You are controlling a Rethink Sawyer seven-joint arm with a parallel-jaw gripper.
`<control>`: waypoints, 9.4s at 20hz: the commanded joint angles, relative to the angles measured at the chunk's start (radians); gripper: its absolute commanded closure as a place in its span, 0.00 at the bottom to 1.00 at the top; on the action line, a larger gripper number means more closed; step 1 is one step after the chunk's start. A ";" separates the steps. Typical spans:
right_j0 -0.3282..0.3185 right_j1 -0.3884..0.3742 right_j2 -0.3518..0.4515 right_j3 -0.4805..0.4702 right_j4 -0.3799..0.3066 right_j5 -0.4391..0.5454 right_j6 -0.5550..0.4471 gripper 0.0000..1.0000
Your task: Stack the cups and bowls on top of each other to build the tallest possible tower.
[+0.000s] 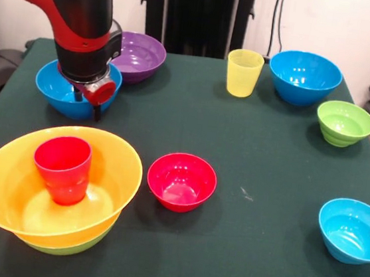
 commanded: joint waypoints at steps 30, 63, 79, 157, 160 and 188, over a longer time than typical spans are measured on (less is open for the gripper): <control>0.053 0.000 0.027 0.038 -0.050 -0.014 -0.028 0.00; 0.057 0.003 0.039 0.063 -0.070 -0.057 -0.035 0.00; 0.079 -0.007 0.029 0.072 -0.069 -0.090 -0.012 0.00; 0.025 0.010 0.081 0.011 -0.151 -0.029 -0.118 0.00; 0.034 0.012 0.074 0.001 -0.154 -0.010 -0.120 0.00; 0.045 0.010 0.065 -0.019 -0.166 -0.010 -0.120 1.00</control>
